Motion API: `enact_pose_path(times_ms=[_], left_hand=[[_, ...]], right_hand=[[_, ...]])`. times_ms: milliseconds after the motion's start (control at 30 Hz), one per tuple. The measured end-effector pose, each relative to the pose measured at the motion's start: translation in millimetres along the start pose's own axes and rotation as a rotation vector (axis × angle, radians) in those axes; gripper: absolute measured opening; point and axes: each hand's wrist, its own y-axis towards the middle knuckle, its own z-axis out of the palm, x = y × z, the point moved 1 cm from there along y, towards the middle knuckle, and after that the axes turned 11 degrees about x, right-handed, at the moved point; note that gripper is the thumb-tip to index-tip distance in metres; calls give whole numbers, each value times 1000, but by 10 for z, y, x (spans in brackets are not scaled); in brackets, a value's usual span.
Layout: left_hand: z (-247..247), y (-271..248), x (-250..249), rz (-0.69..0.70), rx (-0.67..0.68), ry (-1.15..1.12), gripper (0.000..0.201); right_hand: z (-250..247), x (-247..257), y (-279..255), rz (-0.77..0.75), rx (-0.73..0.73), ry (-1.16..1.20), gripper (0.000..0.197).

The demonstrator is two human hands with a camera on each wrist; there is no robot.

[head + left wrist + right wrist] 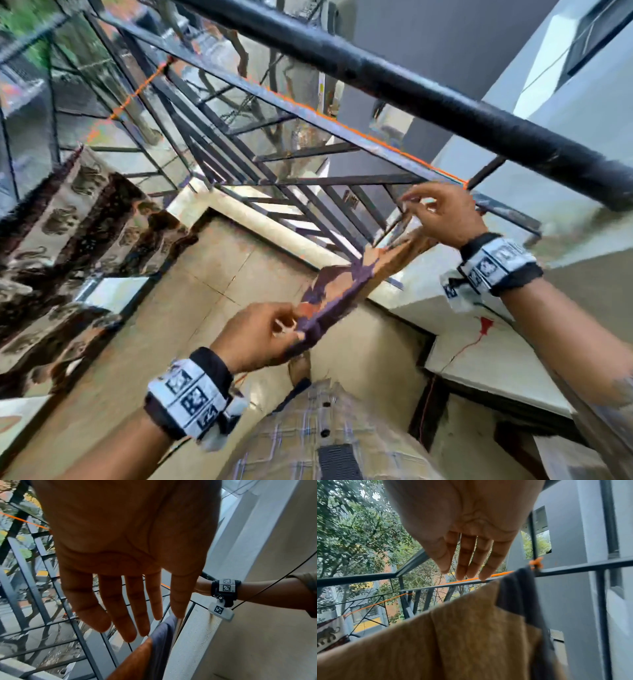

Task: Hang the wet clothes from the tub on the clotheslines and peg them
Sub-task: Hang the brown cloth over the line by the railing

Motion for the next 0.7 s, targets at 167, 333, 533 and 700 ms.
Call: enact_pose_path(times_ms=[167, 333, 533, 700], left_hand=[[141, -4, 38, -39, -24, 242, 33], [226, -4, 102, -120, -104, 227, 31], [444, -175, 133, -250, -246, 295, 19], [625, -383, 147, -219, -457, 176, 9]], right_hand=[[14, -381, -483, 155, -274, 68, 11], [257, -800, -641, 518, -140, 420, 21], [349, -704, -508, 514, -41, 644, 25], [281, -787, -509, 460, -196, 539, 19]])
